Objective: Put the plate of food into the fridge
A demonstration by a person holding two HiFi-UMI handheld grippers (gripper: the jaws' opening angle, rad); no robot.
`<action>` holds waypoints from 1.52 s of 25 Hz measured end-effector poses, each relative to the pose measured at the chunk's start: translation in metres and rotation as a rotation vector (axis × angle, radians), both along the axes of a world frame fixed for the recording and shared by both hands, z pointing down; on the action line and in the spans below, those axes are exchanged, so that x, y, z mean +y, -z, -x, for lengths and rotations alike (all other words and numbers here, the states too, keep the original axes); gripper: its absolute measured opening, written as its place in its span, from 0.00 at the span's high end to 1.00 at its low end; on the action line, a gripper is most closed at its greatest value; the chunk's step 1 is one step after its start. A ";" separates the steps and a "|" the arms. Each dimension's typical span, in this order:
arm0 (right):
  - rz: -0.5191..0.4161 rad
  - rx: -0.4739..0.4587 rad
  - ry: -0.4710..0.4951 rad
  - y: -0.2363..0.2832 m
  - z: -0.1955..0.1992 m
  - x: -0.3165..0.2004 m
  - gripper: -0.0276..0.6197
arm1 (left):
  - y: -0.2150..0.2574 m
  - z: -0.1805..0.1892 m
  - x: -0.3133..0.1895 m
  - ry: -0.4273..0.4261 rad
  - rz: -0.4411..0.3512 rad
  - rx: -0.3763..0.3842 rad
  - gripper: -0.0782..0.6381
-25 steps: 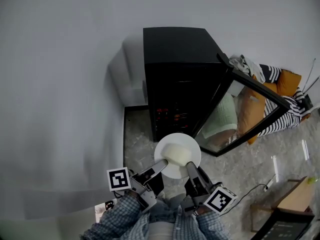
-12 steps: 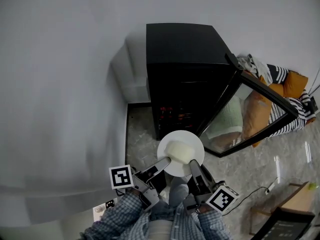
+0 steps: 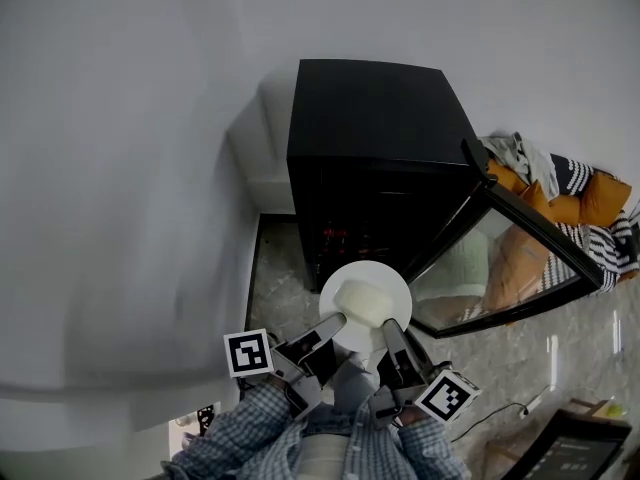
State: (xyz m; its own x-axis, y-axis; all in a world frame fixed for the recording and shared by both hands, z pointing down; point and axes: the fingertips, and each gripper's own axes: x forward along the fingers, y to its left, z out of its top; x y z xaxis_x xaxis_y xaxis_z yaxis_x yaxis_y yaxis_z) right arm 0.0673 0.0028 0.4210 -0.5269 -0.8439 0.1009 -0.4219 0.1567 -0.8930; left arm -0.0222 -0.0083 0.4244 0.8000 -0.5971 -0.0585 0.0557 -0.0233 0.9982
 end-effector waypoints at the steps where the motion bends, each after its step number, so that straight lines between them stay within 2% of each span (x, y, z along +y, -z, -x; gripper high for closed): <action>1: 0.000 -0.007 0.006 0.002 -0.004 -0.007 0.85 | 0.001 -0.004 -0.007 0.012 0.001 0.004 0.83; 9: 0.009 0.009 0.065 0.005 -0.031 -0.060 0.85 | 0.004 -0.030 -0.056 0.134 0.010 0.016 0.83; 16: 0.017 -0.027 0.160 0.004 -0.035 -0.090 0.85 | 0.005 -0.041 -0.088 0.259 0.005 -0.025 0.83; 20: 0.052 -0.047 0.190 -0.004 -0.031 -0.091 0.85 | 0.004 -0.043 -0.099 0.302 0.001 -0.045 0.83; 31: 0.074 -0.050 0.147 -0.015 -0.027 -0.122 0.85 | -0.009 -0.041 -0.130 0.320 0.030 -0.070 0.83; 38: 0.103 -0.061 0.078 -0.023 -0.026 -0.154 0.85 | -0.019 -0.039 -0.165 0.321 0.049 -0.070 0.83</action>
